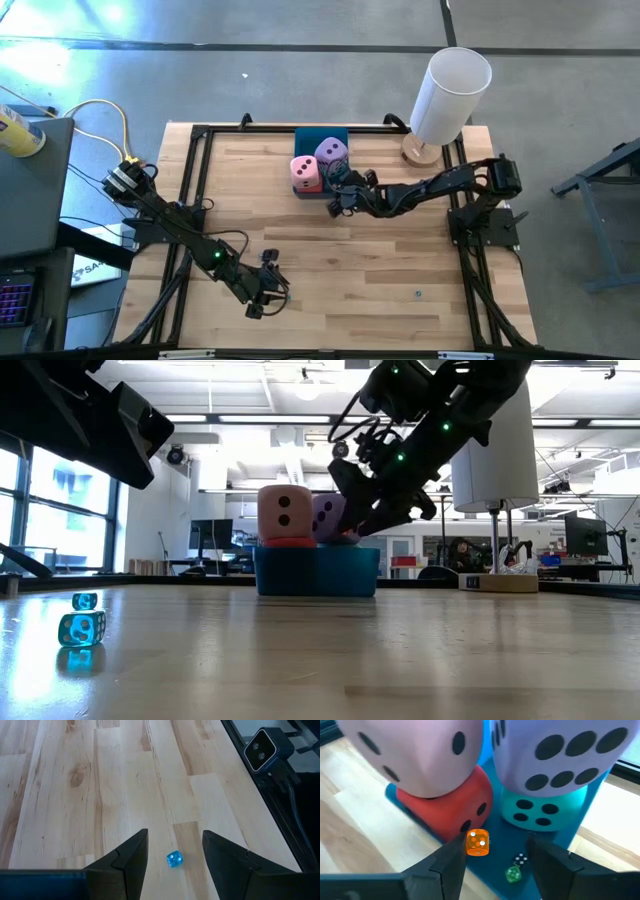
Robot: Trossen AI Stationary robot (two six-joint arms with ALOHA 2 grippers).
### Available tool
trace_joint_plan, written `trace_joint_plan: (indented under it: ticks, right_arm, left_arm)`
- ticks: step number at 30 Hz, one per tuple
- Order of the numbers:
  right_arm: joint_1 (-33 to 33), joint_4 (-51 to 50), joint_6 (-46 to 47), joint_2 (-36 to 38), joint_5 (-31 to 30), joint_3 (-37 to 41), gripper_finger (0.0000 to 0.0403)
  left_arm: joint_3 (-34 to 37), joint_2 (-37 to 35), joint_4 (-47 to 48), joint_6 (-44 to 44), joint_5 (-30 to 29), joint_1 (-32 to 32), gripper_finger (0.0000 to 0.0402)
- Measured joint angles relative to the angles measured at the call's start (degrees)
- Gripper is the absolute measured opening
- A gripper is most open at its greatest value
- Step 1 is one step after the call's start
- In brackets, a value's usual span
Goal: Pick & Place Dice
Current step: Put the orange die into the blue bin
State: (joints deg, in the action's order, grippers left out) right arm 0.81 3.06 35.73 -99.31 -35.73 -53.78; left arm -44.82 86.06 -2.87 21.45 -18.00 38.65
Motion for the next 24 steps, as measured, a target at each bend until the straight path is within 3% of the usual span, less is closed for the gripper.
trace_joint_plan:
  ticks: [6, 10, 12, 16, 24]
  right_arm:
    - [0.54, -1.4, 0.26, 0.0, 1.03, -0.02, 0.0147]
    - [0.84, -3.25, -0.68, 0.0, 2.01, -0.02, 0.0053]
    - [0.84, -3.26, -1.91, 0.0, 2.0, -0.02, 0.0032]
    - [1.19, -3.23, -1.2, 0.0, 2.85, -0.02, 0.0045]
    - [1.17, -1.46, -1.05, 0.0, 2.76, -0.02, 0.017]
  left_arm:
    - [0.0, 0.0, 0.02, 0.0, 0.0, 0.0, 0.0179]
    - [0.0, 0.0, 0.02, 0.0, 0.0, 0.0, 0.0179]
    - [0.0, 0.0, 0.02, 0.0, 0.0, 0.0, 0.0179]
    - [0.0, 0.0, 0.02, 0.0, 0.0, 0.0, 0.0179]
    - [0.0, 0.0, 0.02, 0.0, 0.0, 0.0, 0.0179]
